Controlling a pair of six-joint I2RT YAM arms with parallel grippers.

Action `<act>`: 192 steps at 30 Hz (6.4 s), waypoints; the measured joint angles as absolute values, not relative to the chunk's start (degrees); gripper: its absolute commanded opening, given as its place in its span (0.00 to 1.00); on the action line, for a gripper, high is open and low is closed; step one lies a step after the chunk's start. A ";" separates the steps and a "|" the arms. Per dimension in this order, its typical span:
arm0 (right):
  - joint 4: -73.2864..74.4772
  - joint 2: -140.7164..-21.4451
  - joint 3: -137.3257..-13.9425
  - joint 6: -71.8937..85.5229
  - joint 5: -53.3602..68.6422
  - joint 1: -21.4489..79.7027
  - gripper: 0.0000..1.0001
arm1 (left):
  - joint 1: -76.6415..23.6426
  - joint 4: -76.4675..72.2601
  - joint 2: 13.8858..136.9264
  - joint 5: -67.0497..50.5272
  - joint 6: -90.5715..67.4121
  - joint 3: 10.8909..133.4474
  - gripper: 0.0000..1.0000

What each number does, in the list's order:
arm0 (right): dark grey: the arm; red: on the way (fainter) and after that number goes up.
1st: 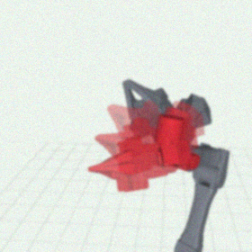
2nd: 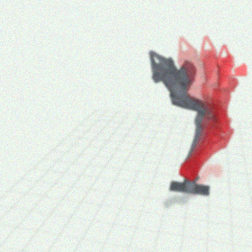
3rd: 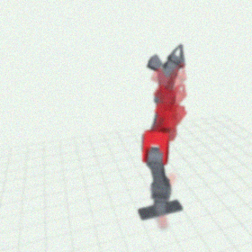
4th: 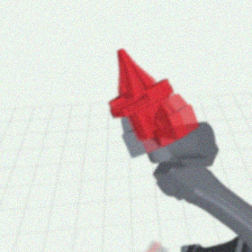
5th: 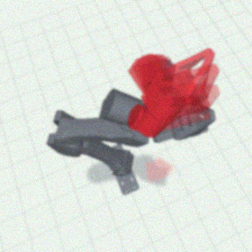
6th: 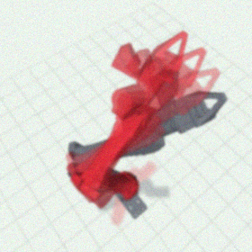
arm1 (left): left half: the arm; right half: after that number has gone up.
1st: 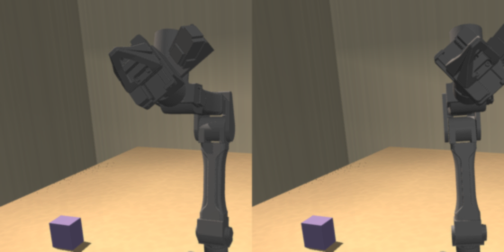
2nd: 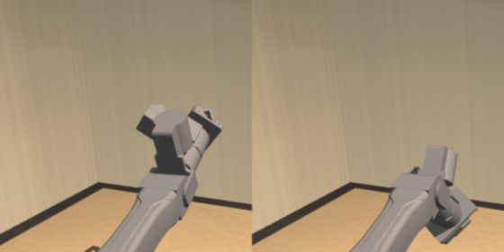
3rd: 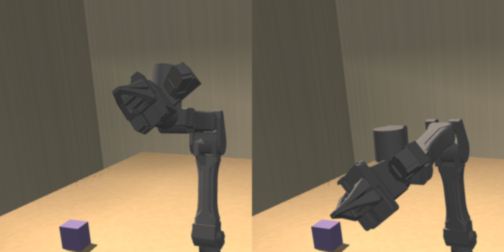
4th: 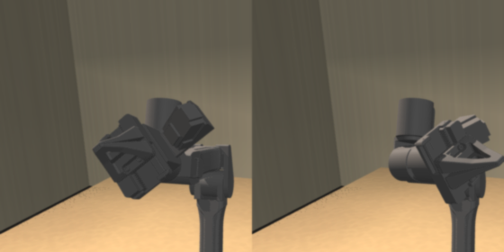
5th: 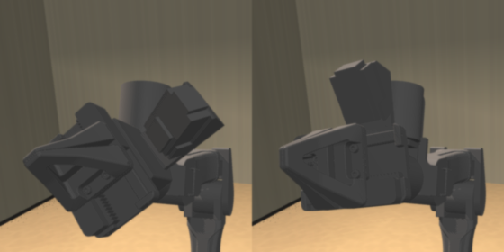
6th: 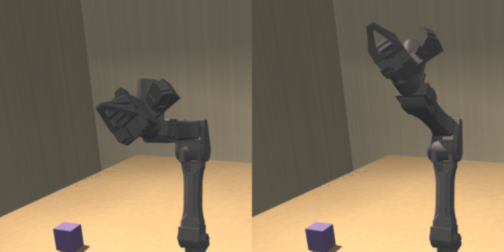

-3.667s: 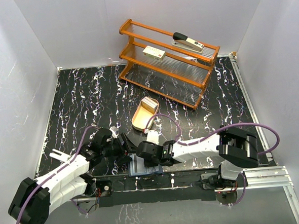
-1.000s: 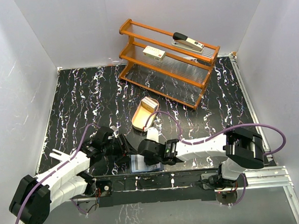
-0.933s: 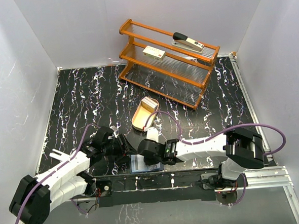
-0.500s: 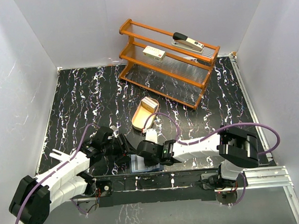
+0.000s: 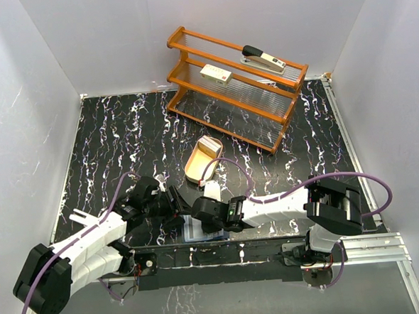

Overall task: Put the credit cards into the card holder
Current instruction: Turn over the card slot in the card holder, then move the card holder to the center of the board, then pick up the credit card from the storage box.

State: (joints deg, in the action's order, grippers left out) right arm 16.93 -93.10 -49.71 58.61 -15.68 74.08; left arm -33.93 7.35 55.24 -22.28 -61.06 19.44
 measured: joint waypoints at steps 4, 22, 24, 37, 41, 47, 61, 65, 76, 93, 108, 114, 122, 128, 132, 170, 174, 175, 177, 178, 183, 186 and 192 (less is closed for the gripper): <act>16.93 -93.10 -49.69 58.61 -15.68 74.08 0.00 | -33.93 5.32 56.18 -23.09 -60.82 18.68 0.61; 16.84 -93.12 -49.63 58.63 -15.68 74.08 0.00 | -33.91 0.45 58.52 -24.08 -60.27 16.78 0.61; 16.84 -93.12 -49.63 58.63 -15.68 74.08 0.00 | -33.91 -0.08 58.59 -24.40 -60.47 16.64 0.59; 16.40 -93.14 -49.63 58.48 -15.73 74.08 0.05 | -33.91 -1.30 55.99 -26.06 -62.70 15.73 0.26; 16.32 -93.14 -49.63 58.37 -15.84 74.08 0.06 | -33.95 -1.67 56.21 -26.17 -62.78 15.73 0.24; 16.29 -93.08 -49.63 58.26 -15.97 74.08 0.12 | -34.61 -2.55 57.58 -26.09 -62.72 15.75 0.06; 23.59 -82.32 -50.48 57.06 -17.47 73.84 0.32 | -35.16 13.67 61.43 -18.28 -51.51 29.52 0.00; 25.10 -77.30 -50.48 57.10 -19.11 73.32 0.33 | -35.16 19.14 64.10 -15.55 -47.97 33.56 0.00; 28.40 -70.65 -49.43 57.28 -22.70 71.92 0.35 | -35.42 24.97 68.29 -12.34 -44.31 38.48 0.04; 29.85 -67.37 -47.88 57.56 -24.38 71.44 0.39 | -39.79 19.68 70.15 -15.73 -50.65 38.59 0.42; 29.78 -67.57 -48.05 56.49 -24.86 70.96 0.41 | -40.73 21.17 67.02 -12.34 -54.02 37.43 0.49; 29.76 -72.53 -51.75 50.63 -23.88 67.11 0.43 | -35.48 27.14 64.18 -9.02 -53.34 37.19 0.54; 30.00 -82.21 -62.59 37.08 -24.23 58.06 0.46 | -32.36 30.89 61.43 -6.17 -52.60 34.13 0.58; 29.67 -89.65 -70.02 26.83 -24.29 53.71 0.50 | -32.03 31.27 61.63 -4.56 -52.51 31.83 0.60; 29.34 -95.48 -75.16 20.47 -23.94 51.22 0.51 | -32.03 29.74 63.51 -4.14 -52.25 30.63 0.60; 26.13 -119.46 -90.24 -4.45 -34.61 47.48 0.43 | -31.99 18.55 56.14 -13.19 -49.06 26.55 0.60; 25.82 -119.46 -90.67 -4.64 -35.00 47.51 0.39 | -31.99 18.87 56.14 -13.04 -49.06 26.55 0.61; 25.63 -119.46 -90.85 -4.71 -35.05 47.51 0.38 | -31.99 18.96 56.14 -12.99 -49.06 26.57 0.61; 25.36 -119.46 -91.20 -4.86 -34.98 47.51 0.35 | -31.99 18.98 56.14 -12.93 -49.06 26.55 0.61; 25.34 -119.46 -91.35 -4.93 -34.98 47.51 0.34 | -31.99 18.98 56.14 -12.93 -49.06 26.55 0.61; 25.23 -119.46 -91.72 -5.28 -34.96 47.51 0.26 | -31.99 18.98 56.14 -12.93 -49.08 26.55 0.61; 25.17 -119.46 -91.72 -5.54 -34.94 47.51 0.18 | -31.99 18.98 56.14 -12.91 -49.08 26.55 0.61; 25.17 -119.46 -91.72 -5.67 -34.70 47.51 0.11 | -31.99 19.09 56.14 -12.93 -49.08 26.55 0.61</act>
